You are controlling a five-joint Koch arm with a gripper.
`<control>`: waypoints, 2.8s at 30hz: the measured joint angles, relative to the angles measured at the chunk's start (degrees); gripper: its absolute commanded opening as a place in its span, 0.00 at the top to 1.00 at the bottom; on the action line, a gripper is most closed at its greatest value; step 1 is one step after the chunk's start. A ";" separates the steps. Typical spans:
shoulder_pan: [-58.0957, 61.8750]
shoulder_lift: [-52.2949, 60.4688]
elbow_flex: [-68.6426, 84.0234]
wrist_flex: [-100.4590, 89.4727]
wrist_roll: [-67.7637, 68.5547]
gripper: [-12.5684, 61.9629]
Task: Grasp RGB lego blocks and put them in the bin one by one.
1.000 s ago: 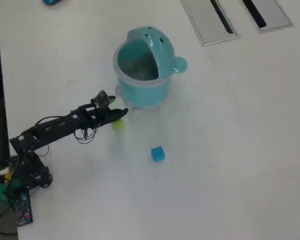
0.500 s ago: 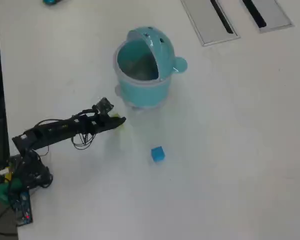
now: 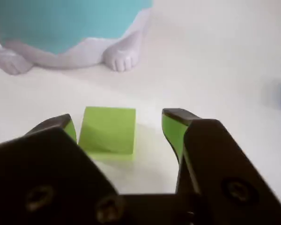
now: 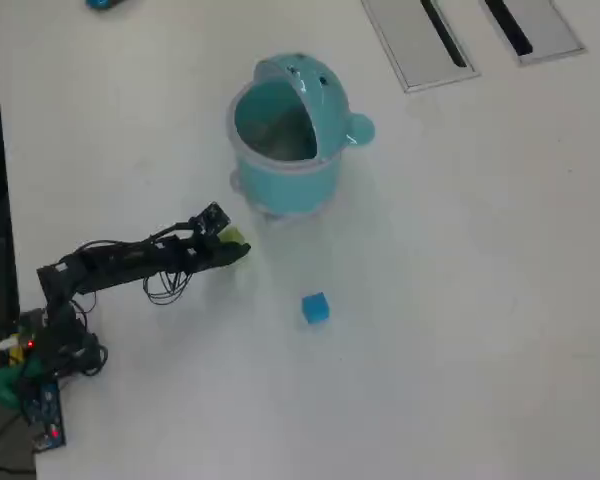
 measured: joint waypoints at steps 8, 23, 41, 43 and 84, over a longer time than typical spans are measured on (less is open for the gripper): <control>-0.62 -2.64 2.02 -2.72 -0.09 0.37; -0.26 -8.53 1.93 -7.47 0.00 0.42; -0.18 -7.73 -2.99 -7.38 2.29 0.55; 0.09 -6.42 -3.96 -6.59 2.90 0.59; -5.45 -1.14 -51.77 23.03 8.79 0.61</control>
